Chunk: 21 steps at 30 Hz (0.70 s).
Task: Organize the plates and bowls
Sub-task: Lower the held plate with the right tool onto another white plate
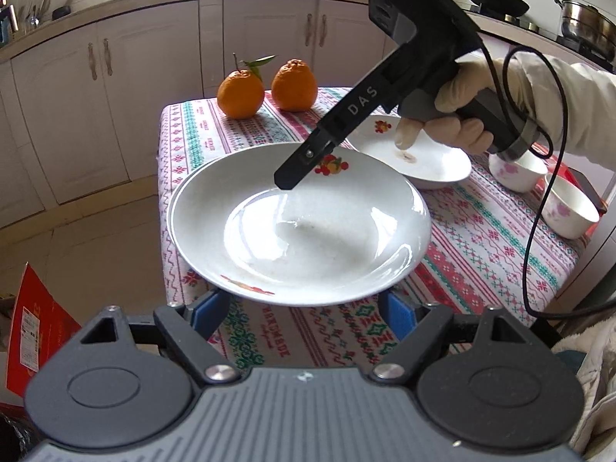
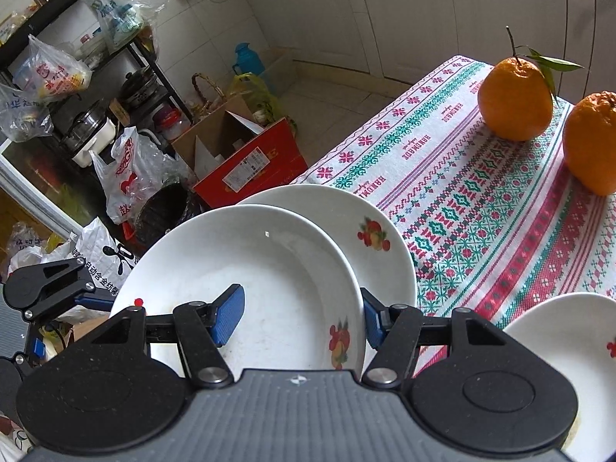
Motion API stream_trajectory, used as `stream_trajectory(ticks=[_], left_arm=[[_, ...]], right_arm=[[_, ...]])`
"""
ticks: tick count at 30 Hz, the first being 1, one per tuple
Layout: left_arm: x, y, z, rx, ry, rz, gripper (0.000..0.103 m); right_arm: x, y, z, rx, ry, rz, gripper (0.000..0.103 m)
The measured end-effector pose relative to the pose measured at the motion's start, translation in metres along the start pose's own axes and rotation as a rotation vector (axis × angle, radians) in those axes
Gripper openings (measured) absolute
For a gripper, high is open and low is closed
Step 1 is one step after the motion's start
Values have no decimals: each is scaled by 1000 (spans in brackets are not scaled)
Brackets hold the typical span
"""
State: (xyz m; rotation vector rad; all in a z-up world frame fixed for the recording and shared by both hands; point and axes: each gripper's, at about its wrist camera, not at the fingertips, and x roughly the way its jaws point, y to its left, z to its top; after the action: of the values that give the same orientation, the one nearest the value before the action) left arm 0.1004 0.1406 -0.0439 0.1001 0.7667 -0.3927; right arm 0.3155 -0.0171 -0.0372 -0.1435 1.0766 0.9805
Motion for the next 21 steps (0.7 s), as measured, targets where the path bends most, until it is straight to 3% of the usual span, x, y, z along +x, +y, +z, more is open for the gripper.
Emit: stream_trajectory(ticks=[21], left_arm=[[20, 18, 8, -29, 19, 2, 84]], right_arm=[[6, -15, 0, 41, 9, -27, 68]])
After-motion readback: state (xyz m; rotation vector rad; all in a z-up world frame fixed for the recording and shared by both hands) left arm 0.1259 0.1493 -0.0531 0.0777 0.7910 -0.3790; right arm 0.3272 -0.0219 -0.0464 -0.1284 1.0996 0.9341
